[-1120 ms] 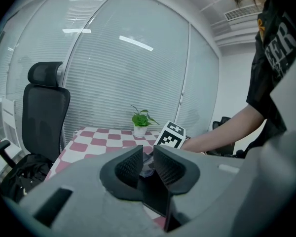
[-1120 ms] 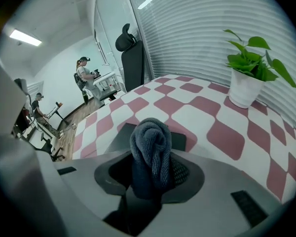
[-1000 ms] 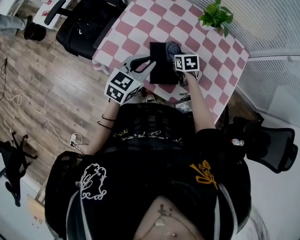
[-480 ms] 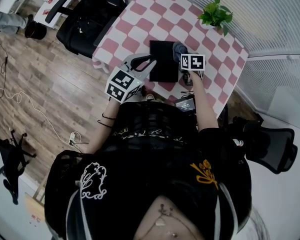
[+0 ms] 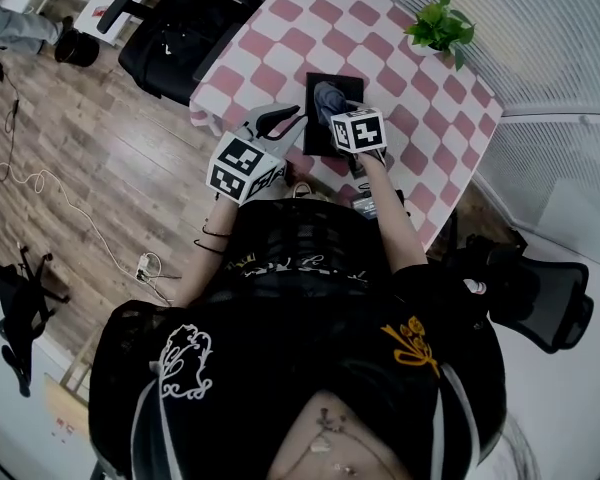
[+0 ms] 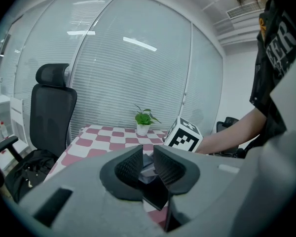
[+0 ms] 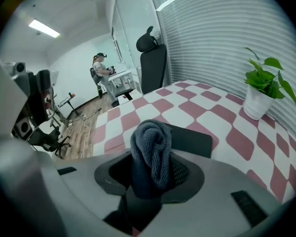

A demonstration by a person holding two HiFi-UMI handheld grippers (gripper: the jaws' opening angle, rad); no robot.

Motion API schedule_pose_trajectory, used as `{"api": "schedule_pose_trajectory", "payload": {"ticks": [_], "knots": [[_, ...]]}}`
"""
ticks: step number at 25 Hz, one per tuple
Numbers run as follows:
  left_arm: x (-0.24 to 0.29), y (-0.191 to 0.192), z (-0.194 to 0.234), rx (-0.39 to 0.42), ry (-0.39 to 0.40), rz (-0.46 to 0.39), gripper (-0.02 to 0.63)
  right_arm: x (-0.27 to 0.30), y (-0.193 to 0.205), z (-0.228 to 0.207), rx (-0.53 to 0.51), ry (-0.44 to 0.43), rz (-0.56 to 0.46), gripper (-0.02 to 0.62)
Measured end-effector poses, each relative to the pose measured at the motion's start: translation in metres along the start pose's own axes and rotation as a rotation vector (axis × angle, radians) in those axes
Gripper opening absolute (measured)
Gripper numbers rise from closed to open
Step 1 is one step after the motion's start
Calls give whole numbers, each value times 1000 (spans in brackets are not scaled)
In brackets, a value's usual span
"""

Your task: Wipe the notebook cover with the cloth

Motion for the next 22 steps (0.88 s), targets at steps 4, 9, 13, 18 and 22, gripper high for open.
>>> {"api": "schedule_pose_trajectory", "payload": {"ticks": [4, 9, 13, 18, 22], "knots": [[-5, 2, -1, -3, -12, -2, 75, 17, -2, 25, -37, -47, 23, 132], [-11, 6, 0, -13, -28, 2, 75, 35, 3, 31, -51, -40, 72, 132], [-13, 8, 0, -16, -34, 5, 75, 36, 5, 29, -30, -42, 61, 132], [-11, 8, 1, -15, -29, 7, 75, 35, 8, 27, -11, -53, 50, 132], [-8, 8, 0, -9, -17, 16, 75, 30, 12, 18, 8, -51, 40, 132]]}}
Point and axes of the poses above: the fingertips, and each gripper's own axes: x forward along the fingers, z to its left, y out of its underside, the point moved 10 cm from there along -x, backward along the fingers, and after that the axes turned 4 degrees about -y, right-handed, at the moved point
